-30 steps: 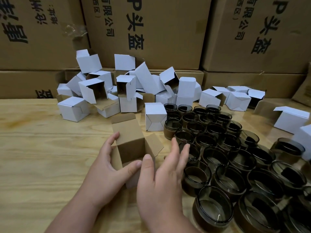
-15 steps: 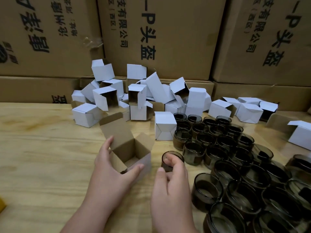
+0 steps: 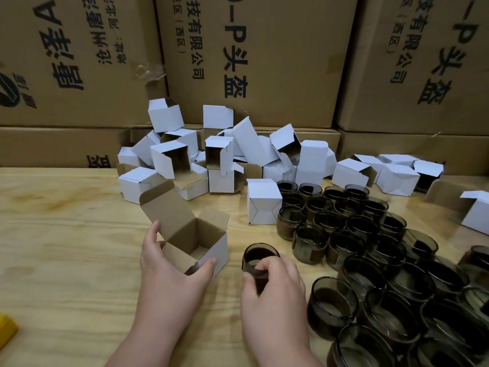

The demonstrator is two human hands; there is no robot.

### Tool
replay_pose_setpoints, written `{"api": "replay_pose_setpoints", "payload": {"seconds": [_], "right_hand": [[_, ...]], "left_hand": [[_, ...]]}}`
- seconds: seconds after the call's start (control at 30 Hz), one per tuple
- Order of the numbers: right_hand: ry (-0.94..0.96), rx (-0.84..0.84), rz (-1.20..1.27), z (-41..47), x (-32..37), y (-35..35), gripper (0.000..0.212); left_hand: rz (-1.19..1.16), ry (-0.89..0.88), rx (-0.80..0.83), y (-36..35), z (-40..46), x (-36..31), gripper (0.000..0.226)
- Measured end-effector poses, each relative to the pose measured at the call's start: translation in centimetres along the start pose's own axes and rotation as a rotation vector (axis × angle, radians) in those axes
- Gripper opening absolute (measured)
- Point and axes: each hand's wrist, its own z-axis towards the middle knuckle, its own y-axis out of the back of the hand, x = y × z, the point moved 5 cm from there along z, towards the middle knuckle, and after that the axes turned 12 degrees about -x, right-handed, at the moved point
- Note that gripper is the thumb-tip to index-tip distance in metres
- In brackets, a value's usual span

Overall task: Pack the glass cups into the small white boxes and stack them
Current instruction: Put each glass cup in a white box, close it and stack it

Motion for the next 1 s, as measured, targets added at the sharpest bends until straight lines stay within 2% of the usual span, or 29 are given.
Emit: {"api": "replay_pose_setpoints", "payload": {"seconds": [0.17, 0.23, 0.4, 0.5, 0.67, 1.0], "right_hand": [[0.048, -0.209, 0.309, -0.1, 1.2, 1.8, 0.022], [0.148, -0.296, 0.401, -0.4, 2.2, 2.5, 0.026], [0.336, -0.367, 0.529, -1.0, 3.8, 3.3, 0.010], [0.382, -0.358, 0.510, -1.0, 4.1, 3.5, 0.011], [0.338, -0.374, 0.381, -0.7, 3.5, 3.4, 0.015], [0.344, -0.336, 0.204, 0.1, 3.0, 2.4, 0.023]], "left_hand": [[-0.027, 0.005, 0.046, 0.0, -0.3, -0.6, 0.116], [-0.050, -0.008, 0.123, -0.2, -0.8, -1.3, 0.119], [-0.178, -0.015, 0.343, -1.5, -2.4, -2.0, 0.121], [-0.202, -0.037, 0.409, -1.9, -2.8, -2.2, 0.119], [-0.191, -0.072, 0.451, -2.1, -3.1, -2.3, 0.115], [-0.186, -0.117, 0.425, -1.9, -2.9, -2.3, 0.096]]}}
